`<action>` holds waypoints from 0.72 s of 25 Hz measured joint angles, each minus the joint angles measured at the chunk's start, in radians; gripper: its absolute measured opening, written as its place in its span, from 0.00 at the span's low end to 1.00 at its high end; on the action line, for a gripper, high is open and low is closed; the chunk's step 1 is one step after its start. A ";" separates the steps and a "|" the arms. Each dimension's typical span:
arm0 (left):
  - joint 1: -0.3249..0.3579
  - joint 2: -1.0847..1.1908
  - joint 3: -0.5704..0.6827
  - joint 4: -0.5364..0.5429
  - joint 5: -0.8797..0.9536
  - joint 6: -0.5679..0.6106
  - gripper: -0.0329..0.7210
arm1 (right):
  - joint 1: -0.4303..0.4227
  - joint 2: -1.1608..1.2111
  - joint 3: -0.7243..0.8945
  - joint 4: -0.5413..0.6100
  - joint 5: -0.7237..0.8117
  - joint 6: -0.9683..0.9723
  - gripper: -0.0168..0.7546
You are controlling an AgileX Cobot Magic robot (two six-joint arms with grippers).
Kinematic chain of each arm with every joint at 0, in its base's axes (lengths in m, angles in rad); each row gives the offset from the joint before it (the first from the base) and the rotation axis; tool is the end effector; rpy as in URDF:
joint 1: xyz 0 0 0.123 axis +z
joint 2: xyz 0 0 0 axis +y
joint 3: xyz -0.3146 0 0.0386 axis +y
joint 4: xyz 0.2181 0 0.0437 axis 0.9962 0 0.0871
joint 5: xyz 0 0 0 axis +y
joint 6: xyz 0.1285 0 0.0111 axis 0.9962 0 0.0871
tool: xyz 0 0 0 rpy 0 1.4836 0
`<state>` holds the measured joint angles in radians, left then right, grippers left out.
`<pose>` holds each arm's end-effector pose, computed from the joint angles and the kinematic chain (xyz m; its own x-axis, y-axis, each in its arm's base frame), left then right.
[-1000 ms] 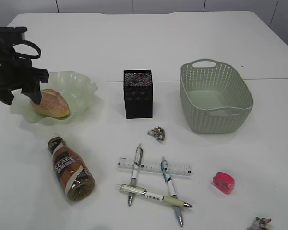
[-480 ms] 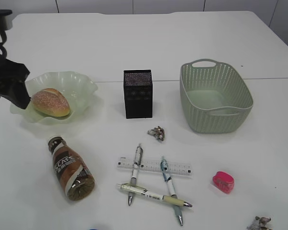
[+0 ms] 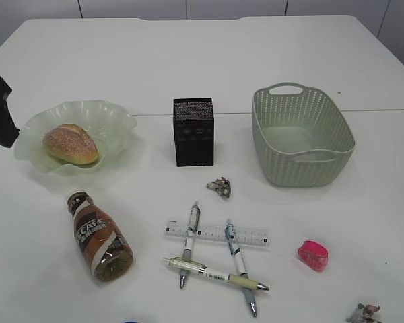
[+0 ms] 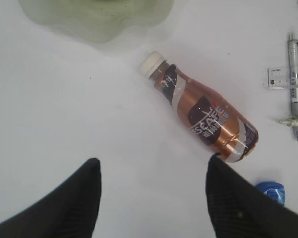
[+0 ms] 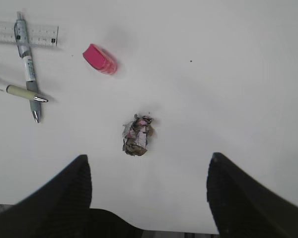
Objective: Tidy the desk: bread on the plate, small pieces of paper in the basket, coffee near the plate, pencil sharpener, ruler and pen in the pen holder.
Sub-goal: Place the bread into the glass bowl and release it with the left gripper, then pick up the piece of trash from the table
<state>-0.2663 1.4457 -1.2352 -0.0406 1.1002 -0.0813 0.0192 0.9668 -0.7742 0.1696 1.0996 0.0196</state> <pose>0.2547 -0.0743 0.3159 -0.9299 0.1505 -0.3356 0.1832 0.9807 -0.0678 0.1213 0.0217 0.2862 -0.9343 0.0780 -0.3479 0.0171 0.9845 0.1747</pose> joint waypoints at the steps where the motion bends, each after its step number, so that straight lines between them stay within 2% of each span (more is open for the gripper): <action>1: 0.000 -0.005 0.000 0.000 0.004 0.000 0.68 | 0.000 0.019 0.000 0.004 0.000 -0.007 0.71; 6: 0.000 -0.016 0.000 0.000 0.012 0.000 0.66 | 0.000 0.085 0.004 0.019 0.000 -0.028 0.68; 11: 0.000 -0.017 0.009 0.001 0.016 0.000 0.66 | 0.018 0.110 0.107 0.025 -0.043 -0.032 0.67; 18: 0.000 -0.018 0.102 0.001 0.000 0.000 0.66 | 0.225 0.127 0.215 0.003 -0.202 0.098 0.66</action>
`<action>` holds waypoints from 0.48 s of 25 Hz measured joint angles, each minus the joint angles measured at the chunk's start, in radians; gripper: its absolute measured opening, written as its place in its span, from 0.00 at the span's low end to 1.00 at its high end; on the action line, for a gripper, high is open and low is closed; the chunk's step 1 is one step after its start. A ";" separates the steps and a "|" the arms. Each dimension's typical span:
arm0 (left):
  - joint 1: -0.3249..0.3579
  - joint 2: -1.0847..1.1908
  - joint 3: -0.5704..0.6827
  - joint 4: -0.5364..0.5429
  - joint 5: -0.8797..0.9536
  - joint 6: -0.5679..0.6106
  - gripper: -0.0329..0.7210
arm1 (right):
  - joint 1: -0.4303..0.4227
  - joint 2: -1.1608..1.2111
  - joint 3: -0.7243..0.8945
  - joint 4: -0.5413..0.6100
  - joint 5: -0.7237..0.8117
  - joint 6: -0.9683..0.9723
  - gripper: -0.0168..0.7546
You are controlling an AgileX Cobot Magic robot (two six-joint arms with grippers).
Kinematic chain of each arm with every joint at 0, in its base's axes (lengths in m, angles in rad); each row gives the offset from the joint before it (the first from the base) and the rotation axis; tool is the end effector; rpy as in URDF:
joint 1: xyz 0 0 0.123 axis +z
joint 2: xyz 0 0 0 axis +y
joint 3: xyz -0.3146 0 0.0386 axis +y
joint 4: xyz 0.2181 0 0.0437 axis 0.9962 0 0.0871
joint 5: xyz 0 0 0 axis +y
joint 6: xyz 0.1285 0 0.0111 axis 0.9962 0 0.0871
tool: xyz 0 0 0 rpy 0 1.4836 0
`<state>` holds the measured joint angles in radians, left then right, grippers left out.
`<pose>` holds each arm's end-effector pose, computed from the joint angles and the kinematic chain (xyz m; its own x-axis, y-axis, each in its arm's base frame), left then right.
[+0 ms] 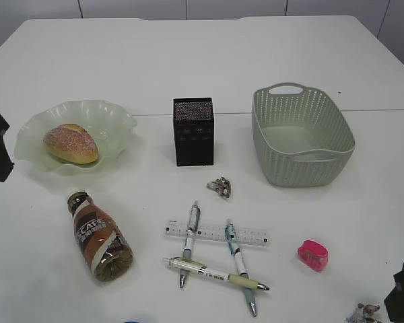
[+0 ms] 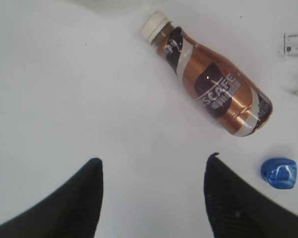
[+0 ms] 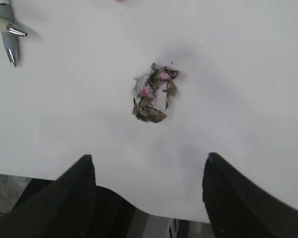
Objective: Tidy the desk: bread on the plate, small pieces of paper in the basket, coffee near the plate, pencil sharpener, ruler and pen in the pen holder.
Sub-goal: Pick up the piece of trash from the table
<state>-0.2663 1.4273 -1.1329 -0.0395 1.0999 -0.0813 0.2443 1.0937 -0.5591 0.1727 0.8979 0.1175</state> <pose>0.2382 -0.0697 0.2940 -0.9537 0.1575 -0.2563 0.1783 0.9822 -0.0597 0.1211 0.0481 0.2223 -0.9806 -0.0158 -0.1956 -0.0515 0.9825 0.1791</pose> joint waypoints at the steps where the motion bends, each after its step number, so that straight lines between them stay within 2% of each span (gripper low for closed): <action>1: 0.000 0.000 0.016 -0.002 -0.006 0.000 0.66 | 0.023 0.014 0.000 -0.012 -0.016 0.020 0.66; 5: 0.000 -0.002 0.082 -0.008 -0.049 0.000 0.66 | 0.065 0.104 0.000 -0.042 -0.063 0.081 0.66; 12: 0.000 -0.028 0.156 -0.011 -0.092 0.000 0.66 | 0.074 0.287 0.000 -0.045 -0.160 0.099 0.66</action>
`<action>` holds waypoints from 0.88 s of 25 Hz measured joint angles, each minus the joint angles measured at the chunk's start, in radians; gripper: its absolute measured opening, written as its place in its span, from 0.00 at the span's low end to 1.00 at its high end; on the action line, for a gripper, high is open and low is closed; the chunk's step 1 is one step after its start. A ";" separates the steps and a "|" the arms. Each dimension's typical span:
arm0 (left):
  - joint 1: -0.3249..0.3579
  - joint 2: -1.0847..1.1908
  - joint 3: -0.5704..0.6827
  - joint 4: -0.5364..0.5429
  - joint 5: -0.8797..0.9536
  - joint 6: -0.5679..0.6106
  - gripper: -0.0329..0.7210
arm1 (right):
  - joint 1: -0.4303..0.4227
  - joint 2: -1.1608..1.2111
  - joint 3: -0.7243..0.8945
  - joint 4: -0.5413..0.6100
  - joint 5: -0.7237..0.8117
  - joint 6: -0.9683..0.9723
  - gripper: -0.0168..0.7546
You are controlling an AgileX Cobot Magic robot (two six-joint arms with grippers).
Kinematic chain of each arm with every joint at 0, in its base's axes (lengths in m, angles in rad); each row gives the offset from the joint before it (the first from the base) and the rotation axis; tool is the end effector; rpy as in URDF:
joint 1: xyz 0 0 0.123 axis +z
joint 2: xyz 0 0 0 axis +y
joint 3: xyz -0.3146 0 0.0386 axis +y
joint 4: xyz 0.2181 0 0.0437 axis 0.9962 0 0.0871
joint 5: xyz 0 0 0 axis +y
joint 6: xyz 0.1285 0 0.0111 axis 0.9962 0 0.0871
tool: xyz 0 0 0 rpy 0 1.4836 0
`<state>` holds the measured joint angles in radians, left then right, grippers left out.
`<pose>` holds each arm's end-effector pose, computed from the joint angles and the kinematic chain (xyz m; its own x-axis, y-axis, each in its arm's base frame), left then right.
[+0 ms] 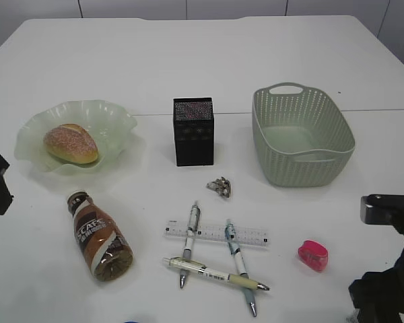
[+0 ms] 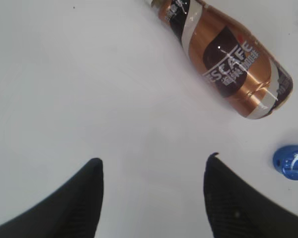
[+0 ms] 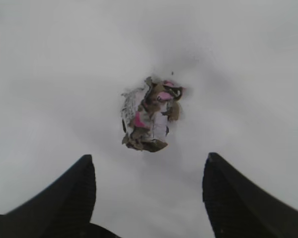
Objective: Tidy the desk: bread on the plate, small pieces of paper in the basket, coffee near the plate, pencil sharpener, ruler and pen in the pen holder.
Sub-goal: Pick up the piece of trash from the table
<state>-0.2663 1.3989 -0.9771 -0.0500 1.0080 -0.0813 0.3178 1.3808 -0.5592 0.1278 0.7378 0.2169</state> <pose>0.2206 -0.0658 0.2646 -0.9635 0.1512 -0.2210 0.1693 0.9834 -0.0654 0.1600 0.0643 0.1815 -0.9974 -0.0065 -0.0714 -0.0145 0.9935 0.1126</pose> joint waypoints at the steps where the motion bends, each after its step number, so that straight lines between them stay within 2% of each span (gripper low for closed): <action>1: 0.000 -0.007 0.002 0.000 -0.010 0.000 0.66 | 0.000 0.023 0.000 0.000 -0.009 0.000 0.66; 8: 0.000 -0.056 0.002 0.000 -0.040 0.000 0.65 | 0.000 0.160 0.000 0.016 -0.087 0.000 0.66; 18: 0.000 -0.061 0.002 0.000 -0.042 0.000 0.65 | 0.000 0.188 0.000 0.043 -0.167 0.010 0.66; 22: 0.000 -0.061 0.002 0.000 -0.044 0.000 0.65 | 0.000 0.188 0.000 0.043 -0.175 0.010 0.61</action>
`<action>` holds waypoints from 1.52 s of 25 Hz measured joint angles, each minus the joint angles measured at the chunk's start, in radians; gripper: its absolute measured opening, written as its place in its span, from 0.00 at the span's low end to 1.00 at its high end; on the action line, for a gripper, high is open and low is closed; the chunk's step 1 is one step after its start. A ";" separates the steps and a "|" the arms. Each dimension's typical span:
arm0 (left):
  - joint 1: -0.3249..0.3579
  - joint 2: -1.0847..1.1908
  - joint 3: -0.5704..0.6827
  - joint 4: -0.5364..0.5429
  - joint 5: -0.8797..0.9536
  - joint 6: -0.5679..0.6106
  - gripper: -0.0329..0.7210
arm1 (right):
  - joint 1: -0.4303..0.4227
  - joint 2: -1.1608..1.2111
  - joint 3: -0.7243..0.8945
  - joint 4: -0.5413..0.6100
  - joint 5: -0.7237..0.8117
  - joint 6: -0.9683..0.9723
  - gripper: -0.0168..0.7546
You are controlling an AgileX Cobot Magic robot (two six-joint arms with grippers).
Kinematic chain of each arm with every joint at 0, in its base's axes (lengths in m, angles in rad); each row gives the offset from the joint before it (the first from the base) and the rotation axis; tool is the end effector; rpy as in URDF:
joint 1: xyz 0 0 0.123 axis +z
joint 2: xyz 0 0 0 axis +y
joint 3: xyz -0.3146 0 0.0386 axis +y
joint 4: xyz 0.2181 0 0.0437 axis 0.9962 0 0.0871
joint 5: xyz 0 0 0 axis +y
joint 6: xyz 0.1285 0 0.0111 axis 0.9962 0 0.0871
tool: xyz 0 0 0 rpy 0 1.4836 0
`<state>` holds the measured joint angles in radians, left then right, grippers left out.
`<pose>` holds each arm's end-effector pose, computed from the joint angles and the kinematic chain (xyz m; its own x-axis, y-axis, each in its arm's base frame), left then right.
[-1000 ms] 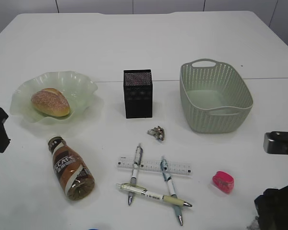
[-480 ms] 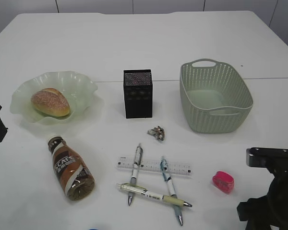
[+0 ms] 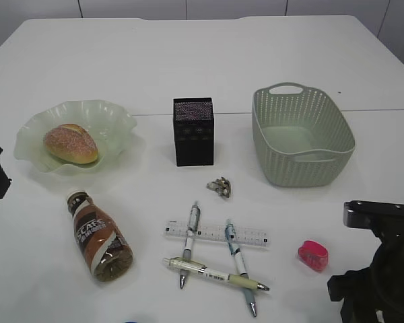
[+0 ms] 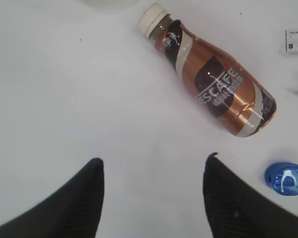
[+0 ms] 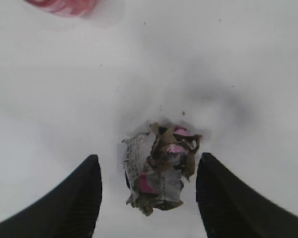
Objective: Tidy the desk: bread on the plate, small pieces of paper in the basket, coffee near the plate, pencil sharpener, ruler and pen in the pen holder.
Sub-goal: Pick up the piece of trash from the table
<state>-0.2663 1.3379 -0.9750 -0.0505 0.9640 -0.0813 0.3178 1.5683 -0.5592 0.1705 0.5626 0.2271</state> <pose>0.2168 -0.0647 0.2796 -0.9370 0.1418 -0.3194 0.1741 0.9819 -0.0748 0.1889 0.0745 0.1485 -0.9972 0.0528 -0.0537 0.0462 0.9920 0.1176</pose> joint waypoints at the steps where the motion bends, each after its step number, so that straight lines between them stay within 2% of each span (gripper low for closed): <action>1: 0.000 0.000 0.000 0.000 -0.003 0.000 0.65 | 0.000 0.000 0.000 0.000 0.001 0.000 0.59; 10: 0.000 0.000 0.000 0.000 -0.009 0.000 0.65 | 0.000 0.000 0.000 -0.015 -0.003 0.002 0.57; 15: 0.000 0.000 0.000 0.000 -0.015 0.000 0.65 | 0.000 0.000 0.000 -0.027 -0.003 0.002 0.49; 19: 0.000 0.000 0.000 0.000 -0.017 0.000 0.64 | 0.000 0.000 0.000 -0.027 -0.003 0.003 0.47; 28: 0.000 0.000 0.000 0.000 -0.019 0.000 0.63 | 0.000 0.000 0.000 -0.027 -0.003 0.003 0.28; 35: 0.000 0.000 0.000 0.000 -0.019 0.000 0.62 | 0.000 0.000 0.000 -0.027 -0.001 0.003 0.04; 38: 0.000 0.000 0.000 0.000 -0.019 0.000 0.62 | 0.000 0.000 0.000 -0.027 -0.001 0.003 0.01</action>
<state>-0.2663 1.3379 -0.9750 -0.0505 0.9453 -0.0813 0.3178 1.5683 -0.5592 0.1438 0.5615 0.2298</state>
